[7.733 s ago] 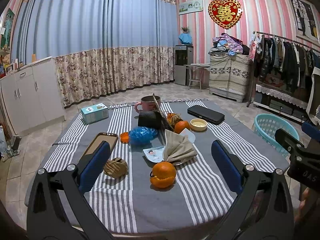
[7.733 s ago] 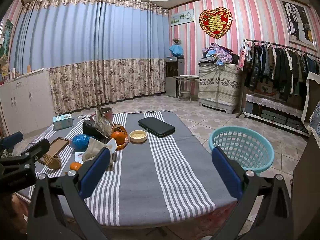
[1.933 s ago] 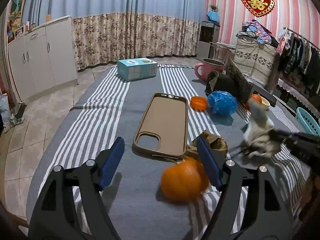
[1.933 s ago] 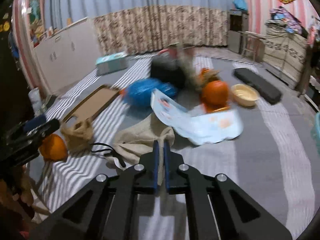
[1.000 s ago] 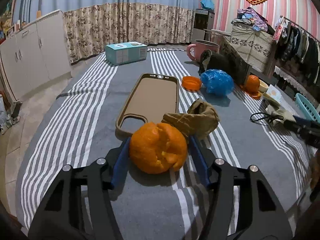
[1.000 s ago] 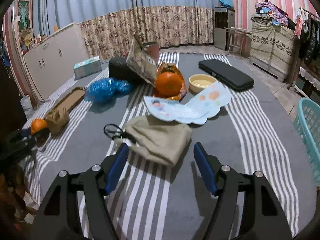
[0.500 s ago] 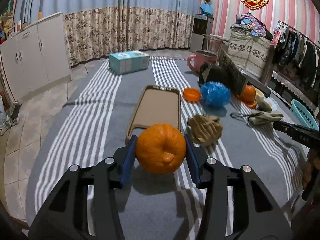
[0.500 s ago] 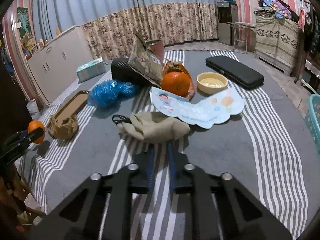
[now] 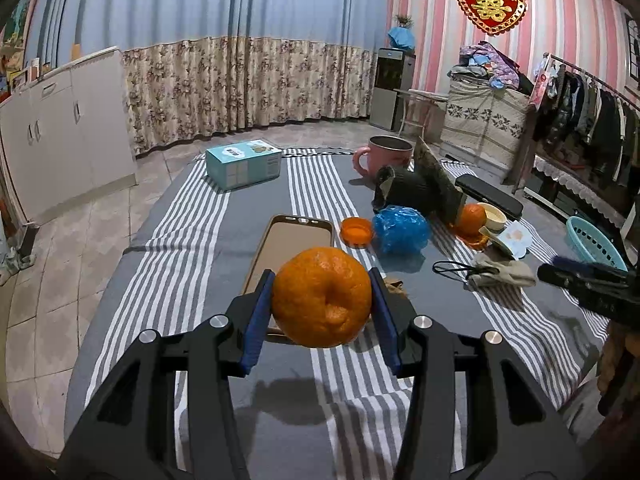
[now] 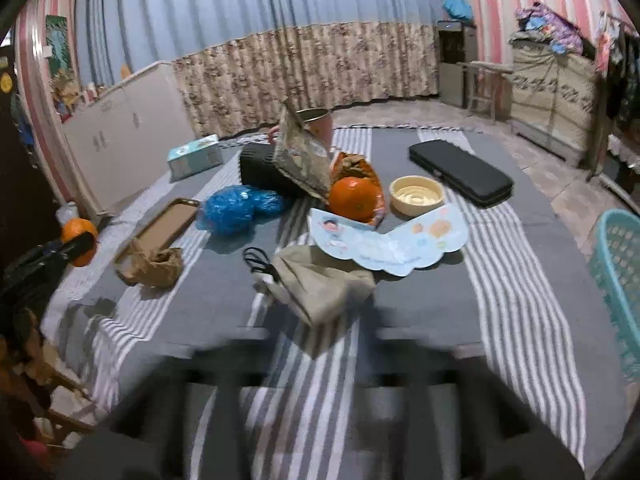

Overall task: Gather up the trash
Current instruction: 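Lift the orange with the left tool while the right tool grasps the beige paper bag, then carry the orange and paper bag to the blue basket and release both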

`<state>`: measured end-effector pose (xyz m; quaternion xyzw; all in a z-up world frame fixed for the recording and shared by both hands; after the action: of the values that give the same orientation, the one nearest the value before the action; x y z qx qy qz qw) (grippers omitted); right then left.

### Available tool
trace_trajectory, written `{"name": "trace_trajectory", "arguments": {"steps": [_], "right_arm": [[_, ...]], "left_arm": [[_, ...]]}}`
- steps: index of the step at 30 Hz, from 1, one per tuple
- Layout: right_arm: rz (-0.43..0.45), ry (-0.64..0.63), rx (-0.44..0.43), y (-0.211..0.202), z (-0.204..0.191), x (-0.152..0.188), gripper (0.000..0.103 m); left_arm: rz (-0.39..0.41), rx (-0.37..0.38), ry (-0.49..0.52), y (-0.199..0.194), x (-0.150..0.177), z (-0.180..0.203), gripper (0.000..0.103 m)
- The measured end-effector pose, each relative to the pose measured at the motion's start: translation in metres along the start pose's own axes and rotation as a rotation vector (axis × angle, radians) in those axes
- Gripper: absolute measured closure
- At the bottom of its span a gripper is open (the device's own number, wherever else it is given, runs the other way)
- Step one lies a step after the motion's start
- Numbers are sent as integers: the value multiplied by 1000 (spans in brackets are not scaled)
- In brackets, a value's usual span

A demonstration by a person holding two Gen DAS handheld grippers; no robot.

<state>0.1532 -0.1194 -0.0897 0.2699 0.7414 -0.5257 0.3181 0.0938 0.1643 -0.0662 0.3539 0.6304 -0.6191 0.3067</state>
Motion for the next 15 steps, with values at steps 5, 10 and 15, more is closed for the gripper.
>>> {"name": "trace_trajectory", "arguments": {"steps": [5, 10, 15], "right_arm": [[-55, 74, 10, 20, 8, 1, 27], [-172, 226, -23, 65, 20, 1, 50], [-163, 117, -16, 69, 2, 6, 80]], "left_arm": [[-3, 8, 0, 0, 2, 3, 58], [-10, 10, 0, 3, 4, 5, 58], [-10, 8, 3, 4, 3, 5, 58]]}}
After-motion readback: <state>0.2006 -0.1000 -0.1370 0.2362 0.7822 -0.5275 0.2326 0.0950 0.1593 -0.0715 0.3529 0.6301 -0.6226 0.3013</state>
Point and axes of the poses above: each gripper's, at about its wrist camera, not at the fingertips, and y roughly the way its jaws point, z to its right, x to its underside, the point moved 4 cm from there along y, roughly the way its jaws point, and after that the axes turned 8 degrees about y, right-handed, at the moved point
